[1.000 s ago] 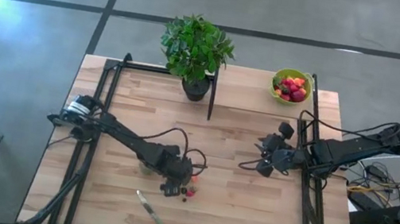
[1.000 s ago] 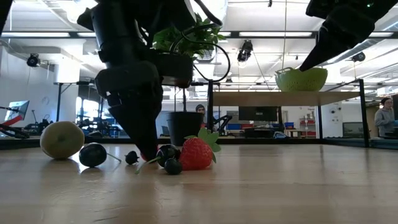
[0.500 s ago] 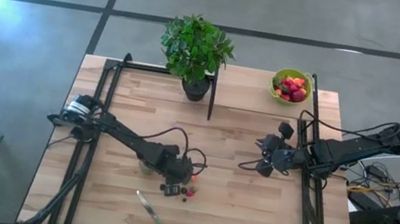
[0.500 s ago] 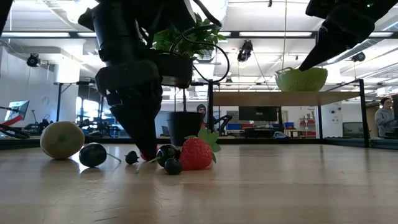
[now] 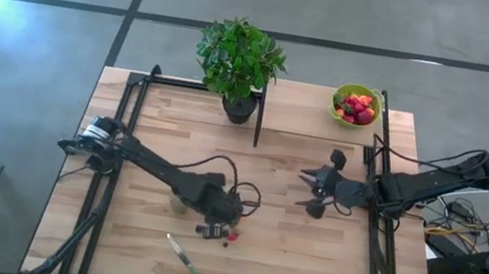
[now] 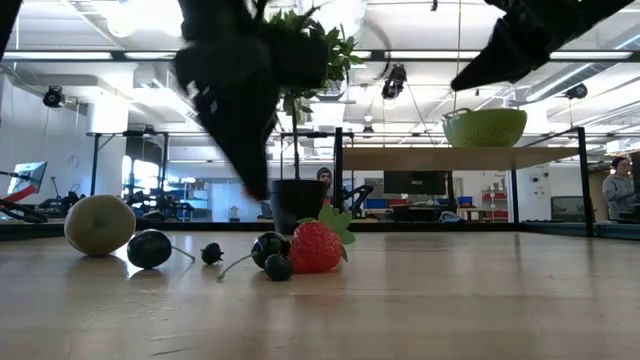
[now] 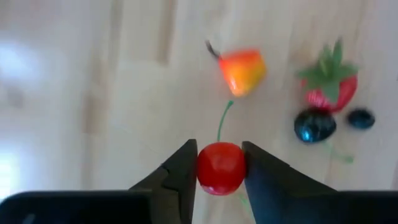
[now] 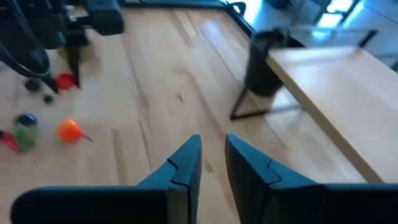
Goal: Pick & Place Fruit
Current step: Put the red cherry into the green strainer bowl on the shelf
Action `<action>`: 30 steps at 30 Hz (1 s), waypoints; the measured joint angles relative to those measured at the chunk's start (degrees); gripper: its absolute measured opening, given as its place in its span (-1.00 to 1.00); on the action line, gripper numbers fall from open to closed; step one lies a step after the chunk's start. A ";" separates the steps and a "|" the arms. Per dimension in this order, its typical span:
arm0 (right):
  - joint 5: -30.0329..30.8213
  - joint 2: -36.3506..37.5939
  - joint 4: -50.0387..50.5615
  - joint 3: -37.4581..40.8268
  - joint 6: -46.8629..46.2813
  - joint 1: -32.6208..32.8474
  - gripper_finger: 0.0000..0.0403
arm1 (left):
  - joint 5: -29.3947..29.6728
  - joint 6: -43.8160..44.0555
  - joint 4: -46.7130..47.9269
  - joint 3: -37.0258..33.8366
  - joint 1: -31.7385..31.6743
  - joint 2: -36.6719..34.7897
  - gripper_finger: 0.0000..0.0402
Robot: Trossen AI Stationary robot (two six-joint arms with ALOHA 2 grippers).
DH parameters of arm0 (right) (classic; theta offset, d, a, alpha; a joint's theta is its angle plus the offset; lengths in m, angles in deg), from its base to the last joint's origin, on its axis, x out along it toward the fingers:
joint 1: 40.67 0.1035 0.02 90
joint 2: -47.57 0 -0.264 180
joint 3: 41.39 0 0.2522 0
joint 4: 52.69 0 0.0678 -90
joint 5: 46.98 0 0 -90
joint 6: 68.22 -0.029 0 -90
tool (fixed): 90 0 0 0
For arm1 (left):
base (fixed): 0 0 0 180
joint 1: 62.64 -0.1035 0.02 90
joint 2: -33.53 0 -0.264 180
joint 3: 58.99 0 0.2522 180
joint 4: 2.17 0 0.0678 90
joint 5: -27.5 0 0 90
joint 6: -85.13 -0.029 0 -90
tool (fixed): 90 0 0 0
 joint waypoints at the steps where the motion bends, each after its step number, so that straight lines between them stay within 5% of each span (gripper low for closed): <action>1: -0.70 0.00 -2.14 0.70 0.71 -0.02 -0.63 | 1.29 -0.75 1.04 1.39 0.00 -0.02 -0.42; 10: -18.50 0.00 -14.44 5.25 4.04 0.00 -0.44 | 11.32 -14.01 2.45 11.35 -0.02 -0.11 -0.45; 30: -19.25 0.00 -19.08 5.40 1.72 -0.04 -0.01 | 27.48 -68.93 -23.68 14.86 -0.15 -0.22 -0.43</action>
